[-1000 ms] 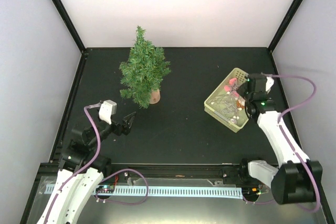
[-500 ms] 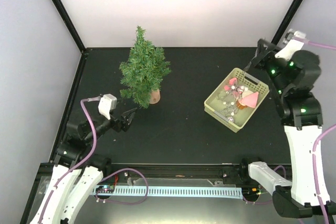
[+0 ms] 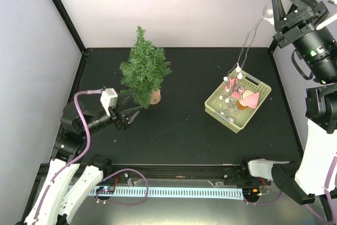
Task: Decorate the small christmas tree
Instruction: Pick up the decoration item from the storage box, then place the decoration item at the center of the board.
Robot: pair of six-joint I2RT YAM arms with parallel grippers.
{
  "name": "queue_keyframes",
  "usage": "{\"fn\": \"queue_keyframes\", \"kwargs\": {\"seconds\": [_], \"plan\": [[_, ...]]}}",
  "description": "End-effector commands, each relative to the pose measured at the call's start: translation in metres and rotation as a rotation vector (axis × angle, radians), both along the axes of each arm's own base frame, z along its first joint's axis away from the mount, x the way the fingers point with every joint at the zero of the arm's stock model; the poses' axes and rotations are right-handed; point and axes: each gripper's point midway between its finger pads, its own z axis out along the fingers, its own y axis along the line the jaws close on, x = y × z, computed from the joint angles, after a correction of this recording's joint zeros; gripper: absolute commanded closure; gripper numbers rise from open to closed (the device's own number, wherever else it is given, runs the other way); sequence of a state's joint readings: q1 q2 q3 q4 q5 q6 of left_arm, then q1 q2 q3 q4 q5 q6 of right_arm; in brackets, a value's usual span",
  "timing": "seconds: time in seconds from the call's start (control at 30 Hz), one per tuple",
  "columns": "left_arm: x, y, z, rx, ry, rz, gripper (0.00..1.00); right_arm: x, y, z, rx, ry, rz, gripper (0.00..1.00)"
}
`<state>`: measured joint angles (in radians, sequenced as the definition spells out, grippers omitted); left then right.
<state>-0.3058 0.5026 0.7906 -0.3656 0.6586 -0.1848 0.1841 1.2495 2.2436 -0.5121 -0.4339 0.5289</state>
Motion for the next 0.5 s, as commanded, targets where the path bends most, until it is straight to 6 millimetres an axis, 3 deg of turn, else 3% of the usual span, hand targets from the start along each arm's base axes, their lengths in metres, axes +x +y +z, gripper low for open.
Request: {"fn": "queue_keyframes", "kwargs": {"seconds": [0.0, 0.13, 0.23, 0.37, 0.47], "plan": [[-0.025, -0.013, 0.041, -0.056, -0.112, -0.148, 0.22, -0.048, 0.021, 0.039, 0.072, -0.131, 0.273, 0.99], [-0.030, -0.017, 0.047, -0.077, -0.103, -0.192, 0.22, -0.062, 0.029, 0.047, 0.096, -0.150, 0.379, 0.99], [-0.031, -0.021, 0.047, -0.085, -0.068, -0.223, 0.23, -0.058, 0.039, 0.038, 0.090, -0.108, 0.438, 0.99], [-0.025, -0.024, 0.036, -0.077, -0.015, -0.222, 0.23, -0.041, 0.065, -0.006, 0.051, 0.002, 0.510, 0.99], [-0.019, -0.024, 0.020, -0.060, 0.028, -0.199, 0.23, -0.027, 0.092, -0.063, -0.005, 0.106, 0.550, 0.99]]}}
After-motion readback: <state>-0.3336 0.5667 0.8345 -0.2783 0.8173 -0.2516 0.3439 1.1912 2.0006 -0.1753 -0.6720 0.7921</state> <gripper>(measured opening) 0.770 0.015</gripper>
